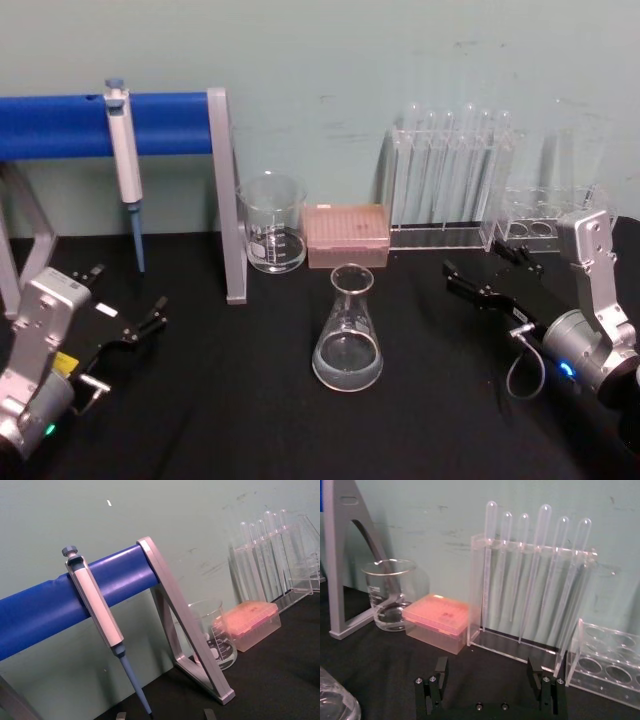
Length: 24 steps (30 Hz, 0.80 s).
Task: Grasp the erlenmeyer flask with one hand, shake it three times, then place it back.
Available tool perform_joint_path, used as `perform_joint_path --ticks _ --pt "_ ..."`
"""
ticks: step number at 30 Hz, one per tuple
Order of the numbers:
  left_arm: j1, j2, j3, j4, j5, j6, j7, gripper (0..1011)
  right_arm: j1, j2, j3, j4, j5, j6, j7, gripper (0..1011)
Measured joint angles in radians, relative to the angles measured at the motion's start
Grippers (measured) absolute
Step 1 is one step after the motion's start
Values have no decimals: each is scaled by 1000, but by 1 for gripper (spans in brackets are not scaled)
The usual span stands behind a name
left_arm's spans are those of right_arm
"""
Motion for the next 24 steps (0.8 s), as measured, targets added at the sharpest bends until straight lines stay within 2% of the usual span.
perform_joint_path --ticks 3,24 --pt "0 0 0 0 0 0 0 1001 0 -7 8 1 -2 18 -7 1000" --pt "0 0 0 0 0 0 0 1001 -1 -3 4 -1 -2 12 -4 1000"
